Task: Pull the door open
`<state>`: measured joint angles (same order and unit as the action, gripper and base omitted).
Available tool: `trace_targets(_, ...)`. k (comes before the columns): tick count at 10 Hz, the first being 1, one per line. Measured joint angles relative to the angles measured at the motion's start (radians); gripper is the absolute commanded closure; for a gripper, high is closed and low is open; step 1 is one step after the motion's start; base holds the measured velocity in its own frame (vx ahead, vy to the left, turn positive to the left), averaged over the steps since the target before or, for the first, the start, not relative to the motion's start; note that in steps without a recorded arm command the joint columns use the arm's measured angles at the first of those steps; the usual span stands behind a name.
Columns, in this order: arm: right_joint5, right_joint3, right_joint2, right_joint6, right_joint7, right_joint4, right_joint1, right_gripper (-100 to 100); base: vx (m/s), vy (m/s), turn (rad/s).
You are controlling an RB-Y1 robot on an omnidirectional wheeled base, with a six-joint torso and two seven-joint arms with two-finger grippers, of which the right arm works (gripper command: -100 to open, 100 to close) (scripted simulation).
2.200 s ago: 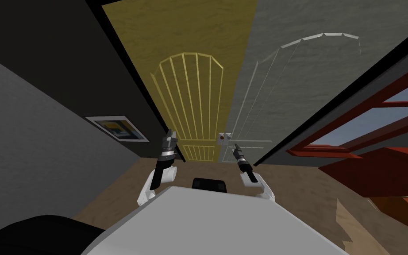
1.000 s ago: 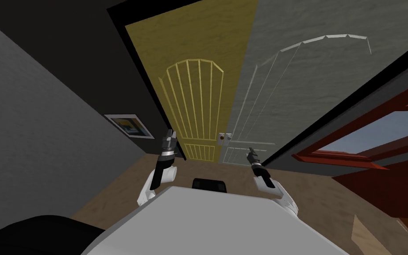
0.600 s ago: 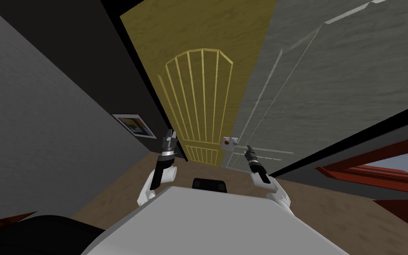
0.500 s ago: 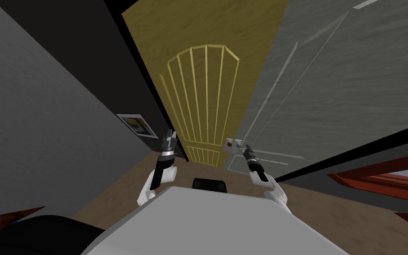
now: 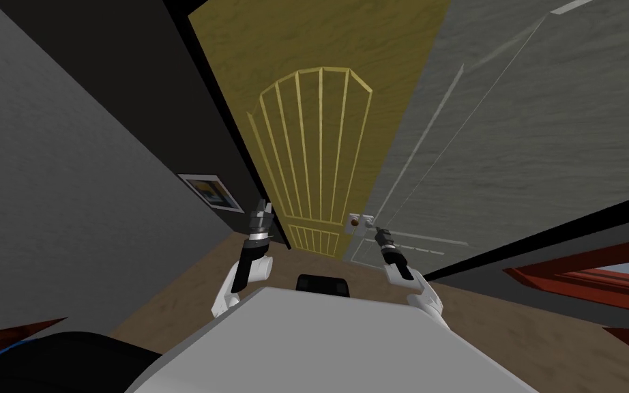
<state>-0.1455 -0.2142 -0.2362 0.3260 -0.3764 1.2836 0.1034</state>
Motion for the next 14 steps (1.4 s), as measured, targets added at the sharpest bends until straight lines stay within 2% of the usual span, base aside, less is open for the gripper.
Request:
trace_targets(1, 0.000, 0.000, 0.000, 0.000, 0.000, 0.000, 0.000, 100, 0.000, 0.000, 0.000)
trace_targets(2, 0.000, 0.000, 0.000, 0.000, 0.000, 0.000, 0.000, -100, -0.096, -0.028, -0.152)
trace_targets(4, 0.003, -0.016, -0.013, -0.007, -0.004, 0.004, 0.020, -100, -0.156, -0.035, -0.071)
trace_targets(6, 0.002, -0.022, -0.015, -0.004, -0.005, 0.003, 0.032, -100, -0.190, 0.023, -0.013)
trace_targets(8, -0.001, -0.015, -0.013, -0.001, -0.009, 0.012, 0.039, -100, -0.188, 0.098, 0.033)
trace_targets(10, -0.007, 0.011, -0.003, 0.009, -0.016, 0.024, 0.031, -100, -0.103, 0.099, 0.077)
trace_targets(11, -0.007, 0.014, -0.002, 0.011, -0.017, 0.025, 0.030, -100, -0.029, -0.004, -0.159)
trace_targets(14, -0.002, -0.036, -0.021, -0.008, -0.007, 0.007, 0.045, -100, 0.001, -0.060, -0.136)
